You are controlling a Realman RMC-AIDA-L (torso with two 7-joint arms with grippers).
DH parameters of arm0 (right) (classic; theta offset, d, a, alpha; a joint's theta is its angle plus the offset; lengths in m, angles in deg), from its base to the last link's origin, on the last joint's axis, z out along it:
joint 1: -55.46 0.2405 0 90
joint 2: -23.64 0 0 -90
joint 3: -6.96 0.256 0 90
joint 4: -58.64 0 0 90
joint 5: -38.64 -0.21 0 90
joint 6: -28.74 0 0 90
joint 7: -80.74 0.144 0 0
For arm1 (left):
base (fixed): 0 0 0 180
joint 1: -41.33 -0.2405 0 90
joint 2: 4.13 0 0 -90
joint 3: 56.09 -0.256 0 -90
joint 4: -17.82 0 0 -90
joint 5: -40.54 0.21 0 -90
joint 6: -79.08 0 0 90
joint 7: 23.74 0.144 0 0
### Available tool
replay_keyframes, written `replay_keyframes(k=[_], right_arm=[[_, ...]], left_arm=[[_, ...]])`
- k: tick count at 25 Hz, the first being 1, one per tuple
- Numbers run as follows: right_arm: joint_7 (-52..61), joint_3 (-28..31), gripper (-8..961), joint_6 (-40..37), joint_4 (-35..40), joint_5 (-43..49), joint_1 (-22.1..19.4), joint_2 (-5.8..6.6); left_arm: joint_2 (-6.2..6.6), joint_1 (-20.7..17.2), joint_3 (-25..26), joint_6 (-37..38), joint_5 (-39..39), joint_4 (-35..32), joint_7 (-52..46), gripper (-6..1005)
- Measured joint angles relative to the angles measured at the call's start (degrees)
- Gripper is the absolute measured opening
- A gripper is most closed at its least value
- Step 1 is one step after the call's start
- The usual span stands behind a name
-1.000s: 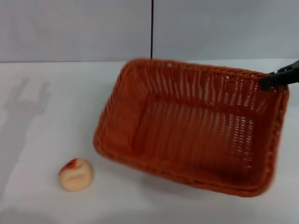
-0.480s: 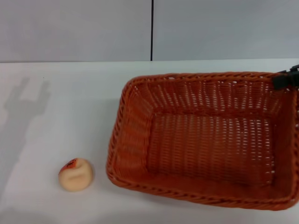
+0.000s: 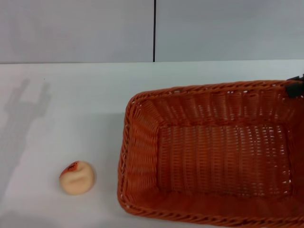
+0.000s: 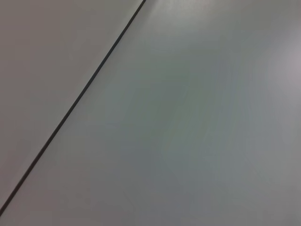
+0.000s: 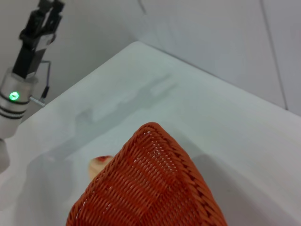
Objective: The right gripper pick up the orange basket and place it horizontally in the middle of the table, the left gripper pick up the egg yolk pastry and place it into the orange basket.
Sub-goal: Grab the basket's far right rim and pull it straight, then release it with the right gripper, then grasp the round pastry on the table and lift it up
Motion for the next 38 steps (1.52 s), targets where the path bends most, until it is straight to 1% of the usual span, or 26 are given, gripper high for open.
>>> replay_keyframes(k=[4, 12, 18, 23, 27, 28, 29, 30, 32, 36, 38], right_arm=[[-1.3, -0.36, 179, 0.88, -1.94, 0.46, 0.29, -0.3], [-1.62, -0.32, 176, 5.42, -3.48, 1.17, -0.34, -0.86], [-1.15, 0.27, 173, 7.71, -6.12, 1.2, -0.1, -0.62], [-0.78, 0.54, 241, 9.87, -6.15, 1.07, -0.52, -0.89], [-0.46, 1.75, 381, 11.47, -6.2, 0.75, -0.96, -1.07], [-0.47, 1.9, 416, 11.78, -6.22, 0.61, -1.11, -1.21], [-0.65, 1.96, 451, 12.36, -6.03, -0.04, -1.53, -1.62], [-0.65, 1.96, 454, 12.36, -6.03, -0.04, -1.53, -1.62], [-1.1, 2.03, 460, 12.98, -5.48, -1.67, -2.31, -2.26], [-4.41, 3.97, 472, 13.66, -5.2, -9.69, -5.12, -3.53], [-7.78, 6.99, 478, 13.97, -5.81, -15.91, -7.27, -4.76]], left_arm=[[0.0, 0.0, 0.0, 0.0, 0.0, 0.0, 0.02, 640], [0.0, 0.09, 0.0, 0.23, 0.0, 0.0, 0.03, 639], [0.0, 0.18, 0.0, 0.5, 0.0, 0.0, -0.06, 639], [0.0, 0.18, 0.0, 0.53, 0.0, 0.0, -0.08, 639], [0.0, 0.18, 0.0, 0.53, 0.0, 0.0, -0.09, 639], [0.0, 0.18, 0.0, 0.53, 0.0, 0.0, -0.1, 638], [0.0, 0.18, 0.0, 0.53, 0.0, 0.0, -0.1, 638], [0.0, 0.18, 0.0, 0.53, 0.0, 0.0, -0.1, 638], [0.01, 0.28, 0.0, 0.53, 0.0, 0.15, -0.1, 638], [0.31, 0.23, -0.36, 0.43, 0.33, 0.83, -0.51, 638], [0.57, -0.2, -1.04, 0.53, 0.45, 2.22, -2.06, 638]])
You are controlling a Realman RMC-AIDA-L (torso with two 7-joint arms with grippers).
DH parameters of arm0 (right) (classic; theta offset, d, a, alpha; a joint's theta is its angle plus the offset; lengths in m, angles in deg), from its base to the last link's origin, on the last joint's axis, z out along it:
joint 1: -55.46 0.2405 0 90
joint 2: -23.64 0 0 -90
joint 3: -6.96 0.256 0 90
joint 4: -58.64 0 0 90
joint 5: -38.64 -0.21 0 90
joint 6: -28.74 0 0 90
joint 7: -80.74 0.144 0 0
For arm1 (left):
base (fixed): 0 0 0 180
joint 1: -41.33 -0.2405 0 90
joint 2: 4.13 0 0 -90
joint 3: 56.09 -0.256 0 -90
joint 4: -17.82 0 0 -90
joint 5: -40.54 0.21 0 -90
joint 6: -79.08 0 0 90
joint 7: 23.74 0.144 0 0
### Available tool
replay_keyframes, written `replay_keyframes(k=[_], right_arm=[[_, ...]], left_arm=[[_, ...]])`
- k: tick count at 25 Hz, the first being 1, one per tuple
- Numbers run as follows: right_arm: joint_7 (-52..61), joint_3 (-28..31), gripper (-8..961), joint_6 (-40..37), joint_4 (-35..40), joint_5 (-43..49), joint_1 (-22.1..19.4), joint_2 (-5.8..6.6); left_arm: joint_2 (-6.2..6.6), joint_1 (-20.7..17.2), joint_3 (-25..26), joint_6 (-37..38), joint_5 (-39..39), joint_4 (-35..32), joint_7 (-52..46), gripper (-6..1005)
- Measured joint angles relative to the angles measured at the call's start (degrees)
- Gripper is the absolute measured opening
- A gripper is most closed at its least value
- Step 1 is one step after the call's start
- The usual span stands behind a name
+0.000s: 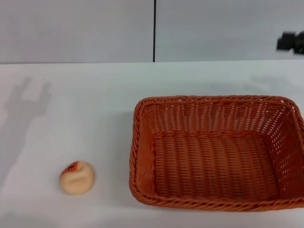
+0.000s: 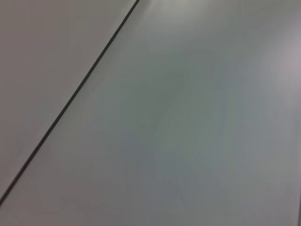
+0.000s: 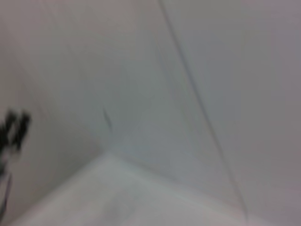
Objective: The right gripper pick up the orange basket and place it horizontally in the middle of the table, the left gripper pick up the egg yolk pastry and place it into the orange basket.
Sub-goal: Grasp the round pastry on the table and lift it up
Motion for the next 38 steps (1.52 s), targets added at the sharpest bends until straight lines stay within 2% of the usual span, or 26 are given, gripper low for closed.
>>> replay_keyframes(k=[1, 2, 6, 8, 9, 11, 14, 16, 18, 22, 26, 33, 38], right_arm=[[-1.31, 1.27, 481, 0.21, -0.31, -2.03, -0.85, -0.54], [-3.39, 2.96, 484, 0.62, -0.76, -4.93, -2.09, -1.54], [-13.63, 8.1, 484, 1.98, -3.21, -15.44, -7.03, -5.26], [-18.06, 9.99, 484, 2.17, -5.77, -20.19, -9.13, -6.32], [-19.43, 11.02, 484, 2.44, -7.18, -22.02, -9.96, -6.65], [-21.43, 14.16, 484, 3.45, -10.48, -24.87, -11.63, -7.19], [-24.07, 18.8, 484, 4.16, -14.78, -26.56, -13.73, -7.29], [-25.37, 22.38, 484, 4.35, -17.98, -26.75, -14.92, -6.96], [-25.39, 23.36, 484, 4.55, -18.63, -26.79, -15.14, -6.93], [-25.42, 25.84, 484, 5.02, -19.41, -27.01, -15.72, -6.93], [-25.17, 29.05, 484, 4.39, -19.56, -27.69, -15.85, -7.23], [-25.04, 30.65, 484, 3.86, -21.97, -29.41, -15.36, -6.86], [-25.01, 30.56, 484, 4.11, -22.36, -29.49, -14.64, -6.84]], left_arm=[[0.19, -0.7, -1.04, 0.48, 0.15, 2.08, -1.95, 637], [0.25, -0.94, -1.4, 0.73, 0.15, 2.93, -2.52, 637], [1.15, -4.38, -6.46, 3.08, 1.79, 13.07, -7.65, 636], [2.67, -5.93, -8.3, 3.32, 4.46, 17.13, -10.26, 636], [3.48, -6.32, -8.61, 3.32, 5.76, 18.26, -12.03, 635], [5.98, -6.84, -8.81, 3.32, 10.36, 20.48, -16.93, 635], [9.31, -7.17, -8.82, 2.46, 18.11, 22.66, -21.69, 634], [10.53, -7.26, -8.85, 1.21, 22.96, 24.04, -22.73, 633], [11.27, -7.37, -8.83, -0.79, 29.45, 26.57, -23.3, 633], [11.16, -7.9, -8.17, -1.99, 38.45, 31.22, -26.28, 632], [10.94, -7.66, -8.08, -1.45, 45.23, 31.88, -27.69, 631], [7.91, -8.95, -7.92, 1.7, 49.92, 32.27, -23.88, 629], [6.34, -9.3, -7.92, 4.49, 52.43, 32.3, -22.76, 628]])
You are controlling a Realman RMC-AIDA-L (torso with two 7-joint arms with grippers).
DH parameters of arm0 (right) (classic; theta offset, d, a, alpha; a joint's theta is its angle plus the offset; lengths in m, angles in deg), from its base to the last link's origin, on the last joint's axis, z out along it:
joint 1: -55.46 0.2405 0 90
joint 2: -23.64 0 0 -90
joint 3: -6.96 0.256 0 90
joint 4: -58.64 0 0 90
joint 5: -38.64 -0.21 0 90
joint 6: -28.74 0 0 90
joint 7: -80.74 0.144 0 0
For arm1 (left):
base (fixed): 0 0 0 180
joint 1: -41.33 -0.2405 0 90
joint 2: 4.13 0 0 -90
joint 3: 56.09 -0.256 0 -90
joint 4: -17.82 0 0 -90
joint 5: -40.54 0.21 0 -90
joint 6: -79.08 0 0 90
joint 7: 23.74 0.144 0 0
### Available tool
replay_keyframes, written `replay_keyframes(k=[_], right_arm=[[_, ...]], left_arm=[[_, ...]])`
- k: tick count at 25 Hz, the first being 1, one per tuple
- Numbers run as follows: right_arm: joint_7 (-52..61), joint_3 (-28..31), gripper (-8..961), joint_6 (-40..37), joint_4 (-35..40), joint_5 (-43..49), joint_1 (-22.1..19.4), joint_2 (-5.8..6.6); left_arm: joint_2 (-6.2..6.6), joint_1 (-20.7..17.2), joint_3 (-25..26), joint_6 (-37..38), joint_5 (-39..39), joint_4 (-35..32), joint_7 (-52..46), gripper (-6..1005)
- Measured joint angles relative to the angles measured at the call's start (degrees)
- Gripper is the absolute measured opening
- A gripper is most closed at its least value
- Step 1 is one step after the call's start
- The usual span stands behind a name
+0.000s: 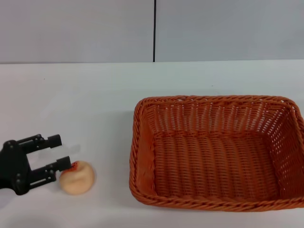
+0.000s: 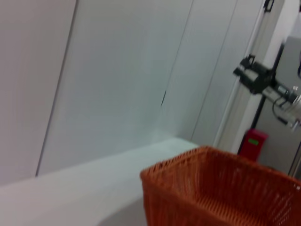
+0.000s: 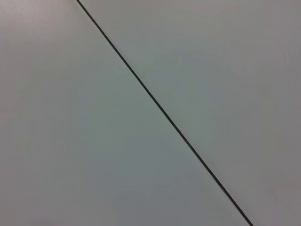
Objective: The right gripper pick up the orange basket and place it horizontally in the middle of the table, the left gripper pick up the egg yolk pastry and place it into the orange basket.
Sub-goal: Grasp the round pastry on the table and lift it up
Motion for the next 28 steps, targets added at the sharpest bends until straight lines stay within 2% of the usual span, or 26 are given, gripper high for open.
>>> replay_keyframes(k=[7, 12, 28], right_arm=[[-0.07, -0.25, 484, 0.1, -0.9, -0.04, 0.7, -0.02], [-0.23, -0.33, 484, 0.67, -1.28, -0.04, 0.92, 0.04], [-0.41, -0.43, 484, 1.74, -1.37, 0.46, 1.3, -0.11]], left_arm=[[-2.15, 0.39, -0.05, 6.24, 5.5, 0.14, 0.79, 625], [-3.16, 1.17, -0.06, 10.17, 8.75, 0.09, 0.81, 623], [-2.97, 1.04, 0.21, 12.1, 9.65, -0.08, 0.97, 618]])
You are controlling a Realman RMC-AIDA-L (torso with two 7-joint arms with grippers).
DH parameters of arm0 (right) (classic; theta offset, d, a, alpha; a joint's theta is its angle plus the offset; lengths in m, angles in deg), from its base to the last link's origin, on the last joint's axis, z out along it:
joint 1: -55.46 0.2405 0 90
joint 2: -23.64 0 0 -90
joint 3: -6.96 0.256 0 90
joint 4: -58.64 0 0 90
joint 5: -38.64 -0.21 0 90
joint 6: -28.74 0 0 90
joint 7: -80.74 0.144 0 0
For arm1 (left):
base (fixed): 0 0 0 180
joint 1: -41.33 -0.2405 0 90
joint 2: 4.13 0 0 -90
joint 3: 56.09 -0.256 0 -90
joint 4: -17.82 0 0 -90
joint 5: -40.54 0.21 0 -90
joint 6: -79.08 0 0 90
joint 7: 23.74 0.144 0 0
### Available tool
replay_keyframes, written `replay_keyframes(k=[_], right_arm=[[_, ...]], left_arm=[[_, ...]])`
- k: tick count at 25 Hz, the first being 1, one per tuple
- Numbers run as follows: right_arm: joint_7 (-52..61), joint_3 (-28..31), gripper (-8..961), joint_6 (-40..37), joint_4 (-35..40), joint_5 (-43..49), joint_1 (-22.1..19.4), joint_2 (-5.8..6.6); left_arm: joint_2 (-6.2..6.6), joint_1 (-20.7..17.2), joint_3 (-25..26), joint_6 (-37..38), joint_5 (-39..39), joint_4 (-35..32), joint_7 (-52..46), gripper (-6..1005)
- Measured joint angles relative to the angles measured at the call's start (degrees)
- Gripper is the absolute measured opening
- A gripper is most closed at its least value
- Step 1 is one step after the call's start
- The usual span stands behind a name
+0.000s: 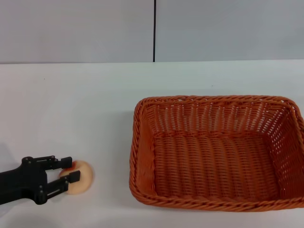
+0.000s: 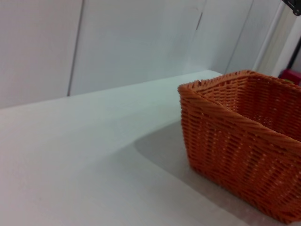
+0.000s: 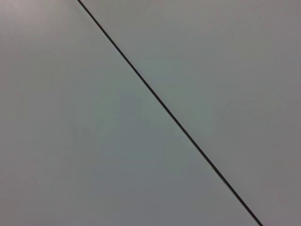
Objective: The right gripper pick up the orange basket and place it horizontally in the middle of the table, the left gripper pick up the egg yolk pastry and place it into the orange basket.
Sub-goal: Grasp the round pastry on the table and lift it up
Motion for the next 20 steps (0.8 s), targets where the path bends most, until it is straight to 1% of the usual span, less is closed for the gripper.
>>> replay_keyframes(k=[5, 15, 18, 20], right_arm=[[-0.03, 0.01, 484, 0.33, 0.0, 0.03, -0.23, -0.05], [-0.07, 0.02, 484, 0.93, -0.12, 0.03, -0.38, -0.12], [-0.04, 0.02, 484, 1.17, -0.16, 0.05, -0.38, -0.11], [-0.04, 0.02, 484, 1.1, -0.17, 0.05, -0.38, -0.11]], left_arm=[[-0.27, -0.28, 1.32, 0.0, 0.07, -0.18, 1.31, 438], [-0.25, -0.11, 1.65, -0.45, 0.07, -0.2, 1.35, 151], [-0.38, -0.14, 5.13, -1.78, -0.2, 0.33, 1.39, 72], [-0.45, 0.22, 11.1, -2.74, -0.42, 0.57, 1.54, 64]])
